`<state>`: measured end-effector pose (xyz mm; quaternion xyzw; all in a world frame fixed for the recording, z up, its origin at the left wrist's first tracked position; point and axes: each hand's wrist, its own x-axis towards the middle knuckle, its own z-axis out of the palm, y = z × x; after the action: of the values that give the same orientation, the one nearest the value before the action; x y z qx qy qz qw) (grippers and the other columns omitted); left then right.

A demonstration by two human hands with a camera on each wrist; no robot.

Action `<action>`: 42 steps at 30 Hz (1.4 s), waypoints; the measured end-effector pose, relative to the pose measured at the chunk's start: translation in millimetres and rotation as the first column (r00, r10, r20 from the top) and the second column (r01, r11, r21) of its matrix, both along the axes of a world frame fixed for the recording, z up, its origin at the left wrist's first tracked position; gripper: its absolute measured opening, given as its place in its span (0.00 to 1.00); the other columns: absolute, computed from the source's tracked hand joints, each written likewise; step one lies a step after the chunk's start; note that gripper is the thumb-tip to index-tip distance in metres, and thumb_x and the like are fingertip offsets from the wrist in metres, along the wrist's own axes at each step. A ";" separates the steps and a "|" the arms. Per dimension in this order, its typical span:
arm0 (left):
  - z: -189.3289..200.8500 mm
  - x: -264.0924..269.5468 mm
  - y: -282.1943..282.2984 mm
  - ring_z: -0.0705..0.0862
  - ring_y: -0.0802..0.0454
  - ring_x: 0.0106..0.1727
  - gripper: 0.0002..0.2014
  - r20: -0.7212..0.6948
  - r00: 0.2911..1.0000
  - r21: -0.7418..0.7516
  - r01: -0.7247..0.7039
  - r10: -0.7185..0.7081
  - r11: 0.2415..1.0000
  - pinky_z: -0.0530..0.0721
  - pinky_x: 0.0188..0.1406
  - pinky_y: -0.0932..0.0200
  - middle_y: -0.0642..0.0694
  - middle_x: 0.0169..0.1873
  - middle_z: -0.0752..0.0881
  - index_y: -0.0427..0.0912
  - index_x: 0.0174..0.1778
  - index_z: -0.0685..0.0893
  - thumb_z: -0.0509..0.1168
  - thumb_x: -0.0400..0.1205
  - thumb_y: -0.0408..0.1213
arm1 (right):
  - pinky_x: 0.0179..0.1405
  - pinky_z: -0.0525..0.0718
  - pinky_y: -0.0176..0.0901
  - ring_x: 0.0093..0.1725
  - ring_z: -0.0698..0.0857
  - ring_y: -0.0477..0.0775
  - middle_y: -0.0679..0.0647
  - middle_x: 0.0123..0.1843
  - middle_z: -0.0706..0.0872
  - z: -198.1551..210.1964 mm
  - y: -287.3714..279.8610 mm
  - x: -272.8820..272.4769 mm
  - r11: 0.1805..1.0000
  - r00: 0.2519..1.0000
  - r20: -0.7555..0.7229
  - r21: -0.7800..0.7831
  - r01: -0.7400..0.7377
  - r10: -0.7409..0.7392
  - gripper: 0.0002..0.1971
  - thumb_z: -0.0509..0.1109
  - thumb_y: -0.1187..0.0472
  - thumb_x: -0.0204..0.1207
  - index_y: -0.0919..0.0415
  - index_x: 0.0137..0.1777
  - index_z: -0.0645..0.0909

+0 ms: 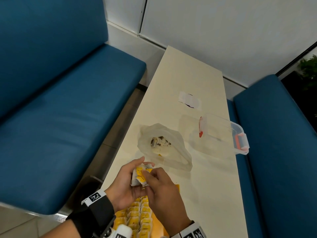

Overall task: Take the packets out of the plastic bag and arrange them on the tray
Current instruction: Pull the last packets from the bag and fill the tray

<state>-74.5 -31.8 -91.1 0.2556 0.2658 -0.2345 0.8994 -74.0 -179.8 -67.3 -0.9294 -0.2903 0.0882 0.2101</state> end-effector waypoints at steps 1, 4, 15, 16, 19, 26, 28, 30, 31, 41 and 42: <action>-0.1 -1.9 -0.6 0.87 0.42 0.42 0.22 0.005 1.000 0.008 0.020 -0.020 1.000 0.87 0.39 0.50 0.36 0.49 0.87 0.38 0.62 0.90 0.68 0.81 0.51 | 0.42 0.87 0.39 0.53 0.84 0.49 0.48 0.57 0.78 -1.0 -0.3 -0.3 1.000 1.000 -0.006 -0.004 -0.012 0.012 0.23 0.58 0.58 0.78 0.48 0.73 0.77; -1.0 -6.8 -3.5 0.88 0.44 0.40 0.17 0.006 0.999 0.010 0.038 -0.038 0.999 0.88 0.37 0.52 0.37 0.46 0.88 0.38 0.58 0.91 0.70 0.80 0.46 | 0.47 0.85 0.39 0.57 0.81 0.48 0.48 0.60 0.77 -0.3 0.5 -3.4 0.999 0.999 -0.029 0.006 -0.039 0.039 0.24 0.56 0.57 0.79 0.47 0.74 0.76; 1.0 -16.0 -9.2 0.89 0.36 0.38 0.17 -0.036 0.998 -0.101 0.045 -0.049 0.994 0.90 0.35 0.47 0.33 0.44 0.88 0.34 0.55 0.90 0.66 0.81 0.44 | 0.58 0.77 0.21 0.66 0.76 0.36 0.37 0.68 0.72 2.1 -13.8 -8.2 0.984 0.991 -0.130 0.174 0.033 -0.011 0.27 0.65 0.56 0.77 0.44 0.77 0.71; 1.1 -16.8 -9.2 0.89 0.34 0.38 0.17 -0.047 0.998 -0.112 0.041 -0.046 0.993 0.90 0.36 0.47 0.32 0.44 0.88 0.33 0.53 0.91 0.66 0.81 0.44 | 0.60 0.78 0.24 0.67 0.76 0.35 0.36 0.69 0.73 2.3 -16.3 -8.8 0.981 0.991 -0.134 0.190 0.036 -0.010 0.28 0.66 0.55 0.76 0.44 0.78 0.70; -1.2 -19.5 -9.5 0.89 0.33 0.38 0.16 -0.056 0.998 -0.145 0.020 -0.028 0.989 0.89 0.32 0.49 0.31 0.44 0.88 0.33 0.52 0.90 0.66 0.81 0.43 | 0.62 0.80 0.28 0.69 0.76 0.34 0.35 0.70 0.73 3.6 -22.5 -12.2 0.977 0.991 -0.133 0.211 0.025 0.003 0.29 0.69 0.52 0.76 0.43 0.78 0.70; -5.7 -24.0 -9.8 0.90 0.34 0.45 0.15 -0.060 0.998 -0.162 0.005 -0.015 0.987 0.90 0.43 0.44 0.27 0.54 0.86 0.34 0.55 0.90 0.66 0.82 0.42 | 0.57 0.82 0.30 0.62 0.82 0.38 0.36 0.63 0.79 9.9 -34.0 -7.7 0.924 0.976 -0.146 0.326 0.201 -0.160 0.22 0.71 0.58 0.76 0.38 0.69 0.77; -4.9 -24.9 -9.3 0.90 0.33 0.46 0.14 -0.054 0.998 -0.168 0.003 -0.012 0.986 0.90 0.44 0.42 0.26 0.54 0.86 0.35 0.55 0.89 0.66 0.82 0.41 | 0.50 0.83 0.29 0.57 0.84 0.40 0.40 0.59 0.82 6.3 -38.7 -1.3 0.876 0.950 -0.154 0.368 0.310 -0.272 0.24 0.68 0.68 0.78 0.33 0.61 0.77; -4.3 -25.9 -9.0 0.91 0.32 0.47 0.15 -0.047 0.999 -0.164 0.003 -0.010 0.986 0.90 0.43 0.42 0.26 0.54 0.86 0.35 0.56 0.90 0.66 0.82 0.40 | 0.49 0.81 0.26 0.56 0.84 0.40 0.40 0.59 0.81 4.3 -43.9 3.2 0.891 0.951 -0.139 0.333 0.308 -0.277 0.32 0.63 0.76 0.76 0.31 0.59 0.76; -3.6 -26.7 -8.6 0.91 0.32 0.48 0.15 -0.045 0.999 -0.168 -0.003 -0.005 0.986 0.91 0.42 0.42 0.26 0.54 0.86 0.35 0.56 0.90 0.66 0.82 0.40 | 0.50 0.81 0.25 0.57 0.84 0.39 0.39 0.61 0.79 3.5 -46.0 4.6 0.913 0.960 -0.140 0.300 0.276 -0.244 0.34 0.61 0.78 0.75 0.31 0.61 0.77; 6.9 -31.7 -6.6 0.91 0.31 0.47 0.16 -0.011 1.000 -0.195 -0.026 0.024 0.980 0.93 0.35 0.42 0.24 0.53 0.87 0.32 0.53 0.92 0.64 0.82 0.40 | 0.49 0.89 0.55 0.54 0.88 0.59 0.57 0.63 0.85 -12.3 -39.3 -0.7 0.809 0.675 -0.738 0.401 0.429 0.008 0.38 0.68 0.76 0.68 0.46 0.77 0.71; 7.7 -32.2 -6.1 0.91 0.30 0.47 0.16 -0.006 1.000 -0.199 -0.021 0.020 0.980 0.93 0.35 0.42 0.24 0.54 0.87 0.32 0.54 0.92 0.64 0.82 0.40 | 0.44 0.89 0.53 0.50 0.87 0.59 0.59 0.63 0.85 -13.7 -38.5 -2.1 0.789 0.651 -0.759 0.404 0.463 0.007 0.38 0.68 0.76 0.68 0.47 0.77 0.71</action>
<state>-106.7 -37.9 -83.4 0.1612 0.2454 -0.2512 0.9223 -76.1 -218.3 -81.0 -0.7393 -0.0689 0.3302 0.5828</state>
